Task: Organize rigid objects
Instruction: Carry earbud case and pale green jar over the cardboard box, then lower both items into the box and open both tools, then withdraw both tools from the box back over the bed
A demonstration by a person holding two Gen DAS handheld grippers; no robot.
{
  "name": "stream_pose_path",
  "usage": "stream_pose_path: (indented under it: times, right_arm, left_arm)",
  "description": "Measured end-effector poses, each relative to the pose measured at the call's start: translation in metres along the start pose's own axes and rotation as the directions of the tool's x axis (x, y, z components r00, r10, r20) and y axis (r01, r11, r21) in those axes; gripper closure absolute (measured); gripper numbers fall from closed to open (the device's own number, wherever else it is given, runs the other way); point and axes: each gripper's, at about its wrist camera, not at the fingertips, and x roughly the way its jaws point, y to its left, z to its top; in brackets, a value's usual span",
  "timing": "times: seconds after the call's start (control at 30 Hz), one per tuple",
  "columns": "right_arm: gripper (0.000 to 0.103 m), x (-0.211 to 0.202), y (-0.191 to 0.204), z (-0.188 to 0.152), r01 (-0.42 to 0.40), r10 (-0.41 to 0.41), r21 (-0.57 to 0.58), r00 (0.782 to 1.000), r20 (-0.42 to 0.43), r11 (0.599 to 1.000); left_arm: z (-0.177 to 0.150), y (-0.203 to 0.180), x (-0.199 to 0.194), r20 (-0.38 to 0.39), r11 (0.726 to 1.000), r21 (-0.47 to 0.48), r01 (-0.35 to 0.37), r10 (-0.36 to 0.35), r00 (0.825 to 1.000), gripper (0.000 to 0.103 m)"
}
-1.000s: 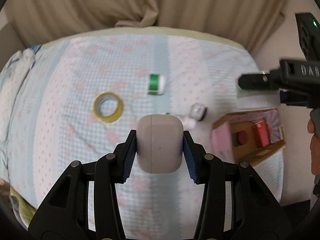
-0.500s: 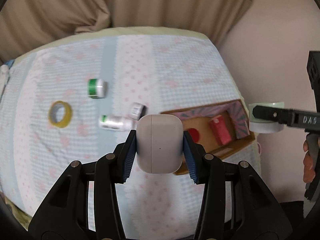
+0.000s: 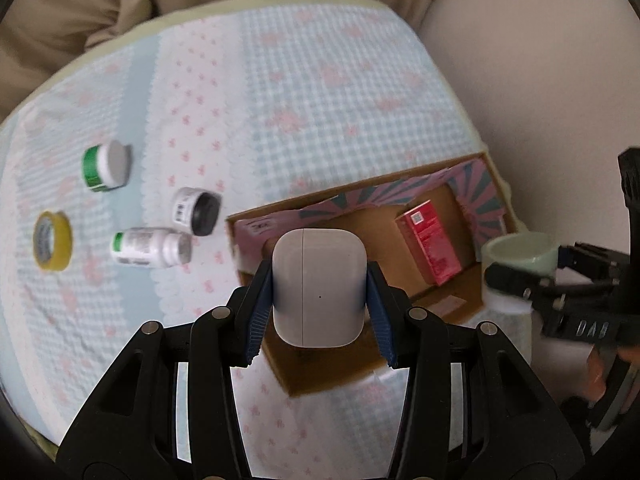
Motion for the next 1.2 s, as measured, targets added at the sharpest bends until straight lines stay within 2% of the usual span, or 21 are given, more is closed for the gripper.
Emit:
stream_pose_path:
  times: [0.17,0.4,0.5,0.7,0.83,0.87,0.9,0.93,1.03,1.2]
  right_arm:
    - [0.036,0.042,0.002,-0.005,-0.005,0.003,-0.067,1.000,-0.027,0.998]
    - [0.036,0.086,0.022,-0.021,0.020,-0.027,-0.254,0.999,-0.025,0.967]
    - [0.036,0.097,0.026,-0.024,0.034,-0.045,-0.301,0.998,-0.031,0.953]
    - [0.036,0.109,0.018,-0.018,0.013,-0.030,-0.272,0.998,-0.059,0.962]
    - [0.035,0.112,0.024,-0.018,0.005,-0.026,-0.328,0.998,-0.061,0.945]
    - [0.033,0.112,0.027,-0.019,0.019,-0.040,-0.353,0.998,-0.050,0.935]
    - [0.015,0.112,0.029,-0.021,0.028,-0.050,-0.370,0.998,-0.050,0.929]
    - [0.000,0.113,0.031,-0.022,0.037,-0.065,-0.375,0.996,-0.062,0.926]
    - [0.000,0.111,0.030,-0.024,-0.011,-0.028,-0.364,0.995,-0.100,0.931]
    - [0.000,0.094,0.019,-0.029,0.010,-0.032,-0.317,0.997,-0.063,0.948]
  left_arm:
    - [0.007,0.002,0.054,-0.065,1.000,0.019,-0.021,0.022,0.998,0.062]
    - [0.004,0.009,0.107,-0.145,0.999,0.006,-0.040,0.041,0.989,0.062]
    - [0.004,0.010,0.115,-0.159,0.999,-0.002,-0.040,0.039,0.986,0.062]
    - [0.006,0.007,0.122,-0.176,0.997,0.042,-0.059,0.066,0.982,0.062]
    - [0.010,0.005,0.114,-0.163,0.997,0.055,-0.050,0.059,0.985,0.062]
    - [0.011,0.004,0.111,-0.161,0.997,0.061,-0.054,0.063,0.985,0.053]
    - [0.012,0.003,0.106,-0.152,0.996,0.069,-0.064,0.074,0.986,0.040]
    - [0.013,0.002,0.100,-0.139,0.995,0.076,-0.071,0.081,0.987,0.000]
    - [0.012,0.006,0.086,-0.100,0.992,0.089,-0.085,0.094,0.991,0.000]
    - [0.002,0.027,0.073,-0.103,0.998,0.028,-0.059,0.062,0.993,0.000]
